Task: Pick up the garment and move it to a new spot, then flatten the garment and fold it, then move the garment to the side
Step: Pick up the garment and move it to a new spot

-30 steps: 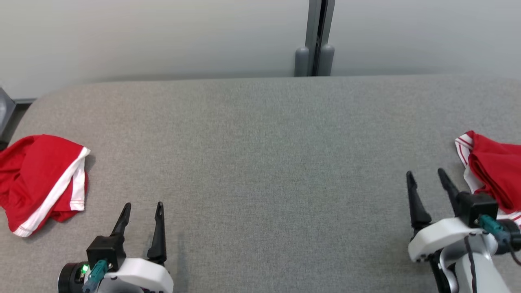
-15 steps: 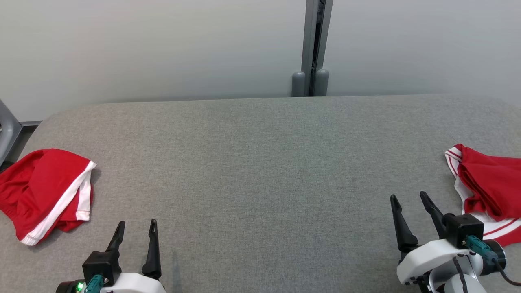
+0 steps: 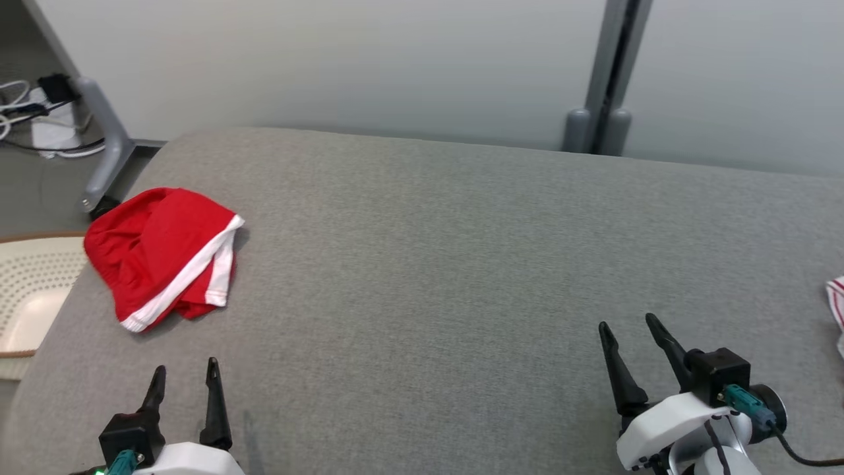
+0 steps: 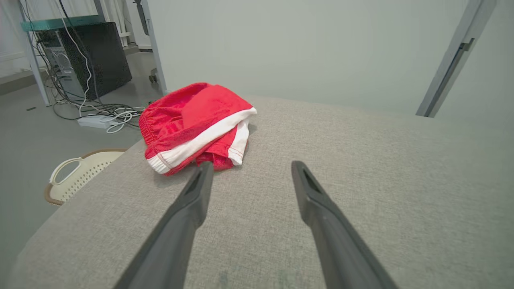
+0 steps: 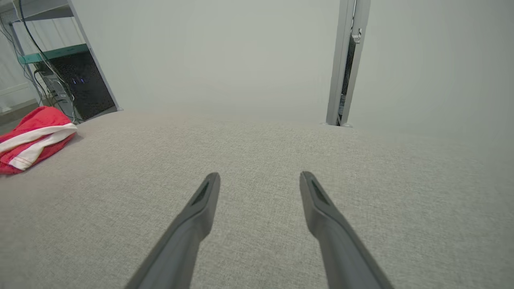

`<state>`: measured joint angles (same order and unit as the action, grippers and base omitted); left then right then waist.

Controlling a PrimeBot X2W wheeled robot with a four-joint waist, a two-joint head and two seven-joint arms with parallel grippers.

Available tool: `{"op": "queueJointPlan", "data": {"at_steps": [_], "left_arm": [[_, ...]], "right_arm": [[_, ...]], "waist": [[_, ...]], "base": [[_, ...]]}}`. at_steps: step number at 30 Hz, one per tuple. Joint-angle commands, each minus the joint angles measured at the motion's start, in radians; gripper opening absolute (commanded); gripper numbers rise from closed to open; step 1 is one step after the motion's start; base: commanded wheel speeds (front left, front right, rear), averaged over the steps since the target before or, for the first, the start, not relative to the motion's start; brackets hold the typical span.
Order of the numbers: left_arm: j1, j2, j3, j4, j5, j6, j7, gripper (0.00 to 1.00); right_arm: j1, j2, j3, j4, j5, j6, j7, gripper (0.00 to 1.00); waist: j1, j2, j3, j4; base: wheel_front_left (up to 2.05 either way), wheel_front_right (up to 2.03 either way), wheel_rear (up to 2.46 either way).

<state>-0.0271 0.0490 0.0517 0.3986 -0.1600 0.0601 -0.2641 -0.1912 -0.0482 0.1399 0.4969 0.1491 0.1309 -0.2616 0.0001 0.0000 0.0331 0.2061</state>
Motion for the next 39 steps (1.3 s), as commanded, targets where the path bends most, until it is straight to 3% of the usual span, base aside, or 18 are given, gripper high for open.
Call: {"op": "queueJointPlan", "data": {"at_steps": [1,7,13,26,39], "left_arm": [[0.010,0.004,0.014,0.001,0.005,0.003,0.000,1.00],[0.035,0.003,0.071,0.006,0.010,-0.015,0.000,1.00],[0.036,0.003,0.112,0.029,0.000,-0.042,0.000,1.00],[-0.146,0.009,0.168,0.147,-0.034,-0.129,0.000,1.00],[-0.470,0.113,0.205,0.414,-0.037,-0.162,0.000,1.00]], "right_arm": [[0.002,-0.006,0.006,0.000,0.010,0.000,-0.005,1.00],[0.003,-0.006,0.058,0.017,0.034,0.000,-0.005,1.00],[-0.008,-0.007,0.094,0.020,0.039,0.000,-0.005,1.00],[-0.062,-0.006,0.122,-0.010,0.014,0.000,-0.005,1.00],[-0.140,-0.006,0.141,-0.060,-0.033,0.000,-0.005,1.00]], "waist": [[-0.0001,0.0000,0.003,0.074],[-0.0001,0.0000,-0.010,0.155],[-0.0001,0.0000,-0.007,0.167],[-0.0001,0.0000,0.105,0.094],[-0.0001,0.0000,0.249,0.002]], "base": [[0.00,0.00,0.00],[0.00,0.00,0.00],[0.00,0.00,0.00],[0.00,0.00,0.00],[0.00,0.00,0.00]]}}
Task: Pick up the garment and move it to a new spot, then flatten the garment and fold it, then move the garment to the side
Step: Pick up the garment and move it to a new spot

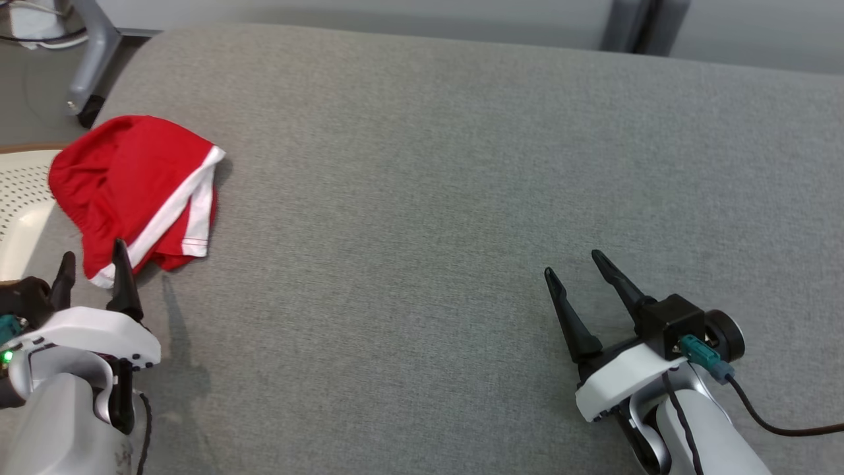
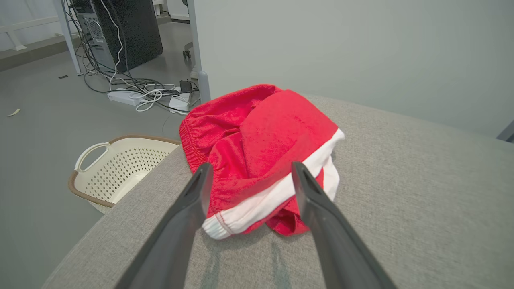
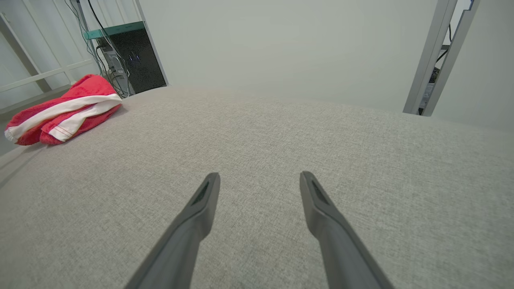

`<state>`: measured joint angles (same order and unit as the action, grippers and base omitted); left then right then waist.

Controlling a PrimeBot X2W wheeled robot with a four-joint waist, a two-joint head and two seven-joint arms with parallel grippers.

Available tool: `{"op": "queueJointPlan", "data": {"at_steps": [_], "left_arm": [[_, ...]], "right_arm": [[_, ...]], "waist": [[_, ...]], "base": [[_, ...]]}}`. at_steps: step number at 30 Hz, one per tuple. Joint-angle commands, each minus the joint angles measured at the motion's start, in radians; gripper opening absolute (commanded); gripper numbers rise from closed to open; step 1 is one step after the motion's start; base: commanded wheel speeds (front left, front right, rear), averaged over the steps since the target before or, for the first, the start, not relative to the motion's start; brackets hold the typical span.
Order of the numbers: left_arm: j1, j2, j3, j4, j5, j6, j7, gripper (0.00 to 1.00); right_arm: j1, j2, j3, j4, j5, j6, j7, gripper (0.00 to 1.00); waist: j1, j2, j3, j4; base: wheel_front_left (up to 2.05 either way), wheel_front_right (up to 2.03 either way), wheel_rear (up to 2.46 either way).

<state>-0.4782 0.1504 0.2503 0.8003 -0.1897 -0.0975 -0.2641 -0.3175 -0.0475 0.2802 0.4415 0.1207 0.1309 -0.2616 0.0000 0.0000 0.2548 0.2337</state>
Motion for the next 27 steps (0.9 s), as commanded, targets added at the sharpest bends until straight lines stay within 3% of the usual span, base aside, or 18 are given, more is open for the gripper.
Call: {"op": "queueJointPlan", "data": {"at_steps": [1,15,16,18,22,27], "left_arm": [[-0.034,0.020,0.006,0.034,-0.005,-0.005,0.000,1.00],[-0.200,0.092,0.020,0.336,-0.019,0.042,0.007,1.00],[-0.207,0.093,0.018,0.349,-0.019,0.043,0.007,0.90],[-0.220,0.098,0.016,0.366,-0.021,0.045,0.004,0.00],[-0.241,0.111,0.002,0.347,-0.007,0.039,0.000,0.00],[-0.224,0.099,-0.016,0.160,0.023,0.035,-0.001,0.00]], "right_arm": [[-0.018,-0.007,0.000,-0.008,-0.006,0.000,-0.005,1.00],[-0.067,-0.009,-0.022,-0.028,-0.036,0.000,-0.005,1.00],[-0.066,-0.009,-0.025,-0.028,-0.036,0.000,-0.005,1.00],[-0.063,-0.009,-0.031,-0.028,-0.038,0.000,-0.005,1.00],[-0.057,-0.008,-0.039,-0.022,-0.035,0.000,-0.005,1.00],[-0.044,-0.007,-0.057,-0.018,-0.020,0.000,-0.005,1.00]], "waist": [[0.0000,0.0000,0.036,-0.032],[0.0000,0.0000,0.113,-0.095],[0.0000,0.0000,0.115,-0.097],[0.0000,0.0000,0.117,-0.100],[0.0000,0.0000,0.105,-0.103],[0.0000,0.0000,0.063,-0.105]], "base": [[0.00,0.00,0.00],[0.00,0.00,0.00],[0.00,0.00,0.00],[0.00,0.00,0.00],[0.00,0.00,0.00],[0.00,0.00,0.00]]}}
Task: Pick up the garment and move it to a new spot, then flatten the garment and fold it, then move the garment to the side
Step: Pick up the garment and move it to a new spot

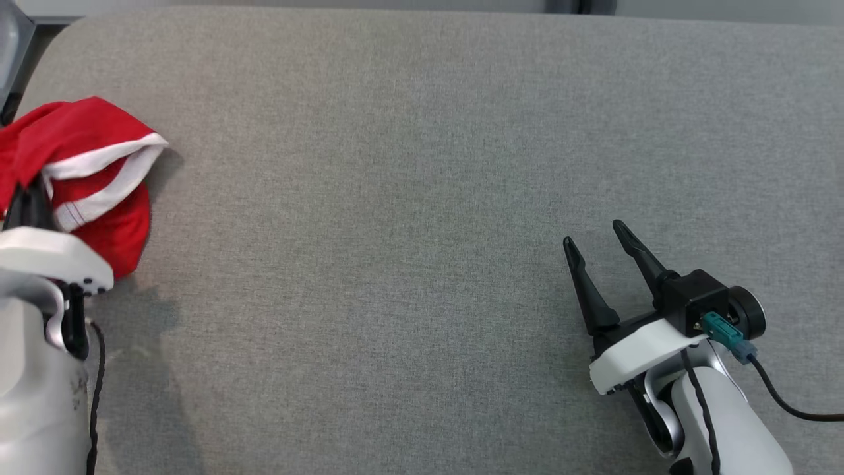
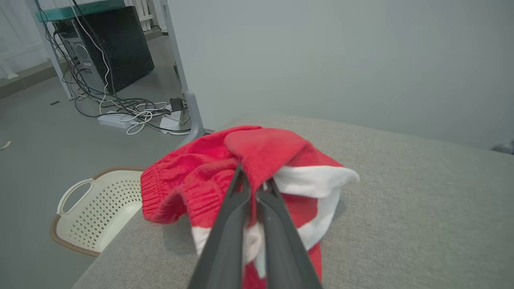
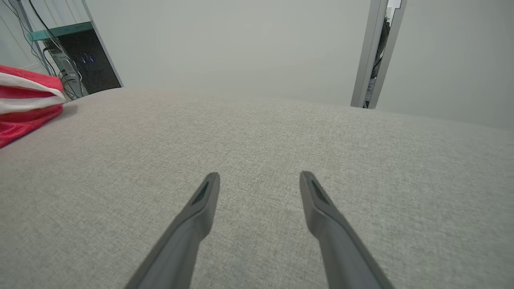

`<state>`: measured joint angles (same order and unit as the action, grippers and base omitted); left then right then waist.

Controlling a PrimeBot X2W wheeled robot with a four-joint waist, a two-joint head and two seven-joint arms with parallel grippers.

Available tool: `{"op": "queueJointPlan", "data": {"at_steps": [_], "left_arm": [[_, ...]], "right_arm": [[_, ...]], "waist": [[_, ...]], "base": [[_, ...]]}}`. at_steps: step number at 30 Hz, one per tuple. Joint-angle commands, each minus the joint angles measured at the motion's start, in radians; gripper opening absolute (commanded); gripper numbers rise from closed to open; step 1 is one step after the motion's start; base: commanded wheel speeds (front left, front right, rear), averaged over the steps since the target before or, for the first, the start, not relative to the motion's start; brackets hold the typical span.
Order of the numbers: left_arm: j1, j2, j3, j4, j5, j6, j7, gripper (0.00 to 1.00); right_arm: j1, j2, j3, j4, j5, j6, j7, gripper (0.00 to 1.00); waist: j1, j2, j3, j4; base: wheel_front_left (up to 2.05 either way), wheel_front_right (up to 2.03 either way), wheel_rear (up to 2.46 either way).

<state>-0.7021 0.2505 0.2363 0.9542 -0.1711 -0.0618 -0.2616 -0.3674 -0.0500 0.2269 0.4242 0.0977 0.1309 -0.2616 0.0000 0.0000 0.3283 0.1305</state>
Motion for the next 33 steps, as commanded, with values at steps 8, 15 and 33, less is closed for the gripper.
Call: {"op": "queueJointPlan", "data": {"at_steps": [8,15,33], "left_arm": [[0.006,-0.069,-0.094,-0.223,0.059,-0.042,-0.004,0.00],[0.052,-0.171,-0.252,-0.324,0.049,-0.067,-0.003,0.00],[0.205,-0.197,-0.775,-0.440,-0.236,0.070,-0.003,1.00]], "right_arm": [[0.041,-0.005,-0.013,0.005,0.055,0.000,-0.005,1.00],[0.076,-0.004,-0.033,0.013,0.091,0.000,-0.005,1.00],[0.111,-0.004,-0.071,0.022,0.113,0.000,-0.005,1.00]], "waist": [[0.0000,0.0000,-0.091,-0.033],[0.0000,0.0000,-0.151,-0.092],[0.0000,0.0000,-0.196,-0.184]], "base": [[0.00,0.00,0.00],[0.00,0.00,0.00],[0.00,0.00,0.00]]}}
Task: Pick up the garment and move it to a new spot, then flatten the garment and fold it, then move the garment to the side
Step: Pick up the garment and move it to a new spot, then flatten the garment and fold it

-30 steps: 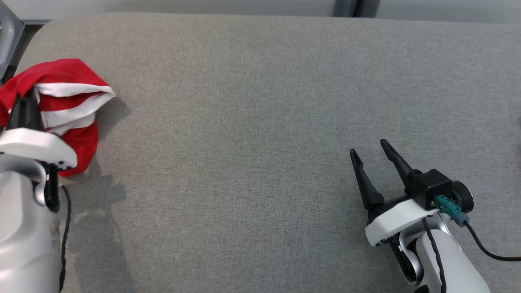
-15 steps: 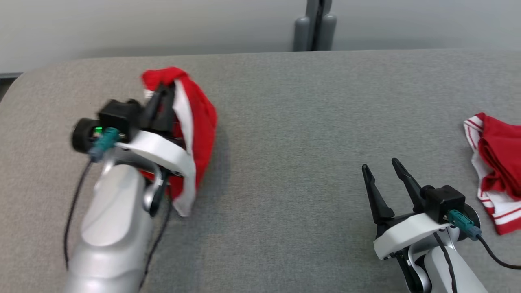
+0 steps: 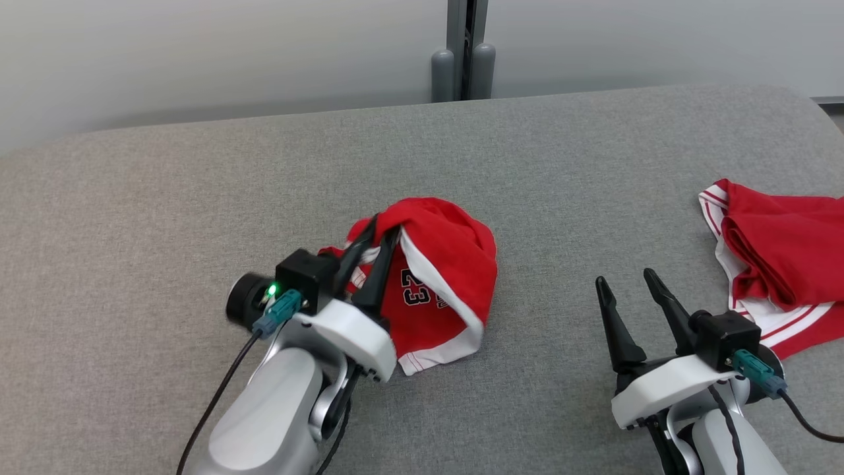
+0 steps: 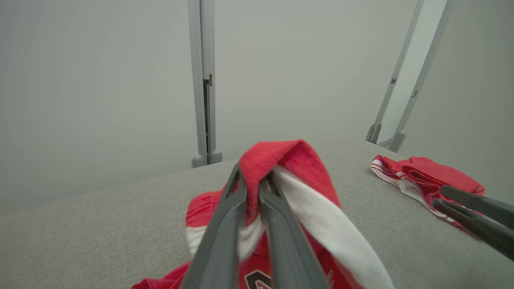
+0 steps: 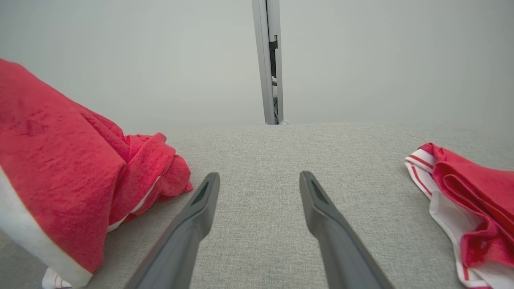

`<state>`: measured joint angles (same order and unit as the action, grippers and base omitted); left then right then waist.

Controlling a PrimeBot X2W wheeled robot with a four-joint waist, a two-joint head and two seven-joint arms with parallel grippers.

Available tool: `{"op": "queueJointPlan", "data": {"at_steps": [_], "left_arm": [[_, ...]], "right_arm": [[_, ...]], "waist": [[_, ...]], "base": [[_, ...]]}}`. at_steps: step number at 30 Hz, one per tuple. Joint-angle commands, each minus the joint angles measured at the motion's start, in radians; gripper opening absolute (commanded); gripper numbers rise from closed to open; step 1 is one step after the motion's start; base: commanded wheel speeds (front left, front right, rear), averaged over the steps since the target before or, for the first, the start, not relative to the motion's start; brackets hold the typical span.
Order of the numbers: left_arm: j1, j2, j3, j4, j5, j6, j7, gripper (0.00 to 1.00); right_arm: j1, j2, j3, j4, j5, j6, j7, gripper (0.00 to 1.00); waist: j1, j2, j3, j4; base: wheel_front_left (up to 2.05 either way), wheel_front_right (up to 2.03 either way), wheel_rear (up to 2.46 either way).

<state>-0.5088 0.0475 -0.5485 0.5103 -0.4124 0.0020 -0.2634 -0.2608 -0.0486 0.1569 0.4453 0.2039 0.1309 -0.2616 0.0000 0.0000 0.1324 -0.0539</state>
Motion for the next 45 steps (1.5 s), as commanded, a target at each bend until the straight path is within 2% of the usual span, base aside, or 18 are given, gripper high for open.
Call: {"op": "queueJointPlan", "data": {"at_steps": [1,7,11,19,25,30,36,40,45], "left_arm": [[0.023,0.007,0.021,0.028,0.014,0.013,-0.001,1.00],[0.120,0.048,0.144,0.084,0.054,0.043,-0.001,1.00],[0.218,0.062,0.247,0.041,0.077,0.056,-0.001,1.00],[0.418,0.044,0.449,-0.089,0.135,0.068,-0.001,1.00],[0.512,0.025,0.541,-0.148,0.190,0.029,-0.001,1.00],[0.543,0.012,0.576,-0.160,0.213,0.006,-0.001,1.00],[0.533,0.005,0.568,-0.156,0.217,-0.007,-0.001,1.00],[0.522,0.006,0.546,-0.163,0.193,0.001,-0.001,1.00],[0.513,0.005,0.504,-0.152,0.169,0.008,-0.001,1.00]], "right_arm": [[0.007,-0.005,-0.001,0.002,0.007,0.000,-0.005,1.00],[0.014,-0.005,-0.009,0.005,0.006,0.000,-0.005,1.00],[0.029,-0.005,-0.019,0.008,0.007,0.000,-0.005,1.00],[0.071,-0.005,-0.022,0.014,0.018,0.000,-0.005,1.00],[0.092,-0.005,-0.018,0.016,0.010,0.000,-0.005,1.00],[0.106,-0.005,-0.024,0.019,0.007,0.000,-0.005,1.00],[0.101,-0.005,0.004,0.016,-0.002,0.000,-0.005,1.00],[0.066,-0.004,0.073,0.009,-0.019,0.000,-0.005,1.00],[-0.043,-0.005,0.238,0.048,-0.033,0.000,-0.005,1.00]], "waist": [[0.0000,0.0000,-0.002,0.000],[0.0000,0.0000,-0.018,0.000],[0.0000,0.0000,-0.043,0.005],[0.0000,0.0000,-0.107,0.012],[0.0000,0.0000,-0.131,0.017],[0.0000,0.0000,-0.134,0.024],[0.0000,0.0000,-0.122,0.043],[0.0000,0.0000,-0.110,0.066],[0.0000,0.0000,-0.084,0.127]], "base": [[0.00,0.00,0.00],[0.00,0.00,0.00],[0.00,0.00,0.00],[0.00,0.00,0.00],[0.00,0.00,0.00],[0.00,0.00,0.00],[0.00,0.00,0.00],[0.00,0.00,0.00],[0.00,0.00,0.00]]}}
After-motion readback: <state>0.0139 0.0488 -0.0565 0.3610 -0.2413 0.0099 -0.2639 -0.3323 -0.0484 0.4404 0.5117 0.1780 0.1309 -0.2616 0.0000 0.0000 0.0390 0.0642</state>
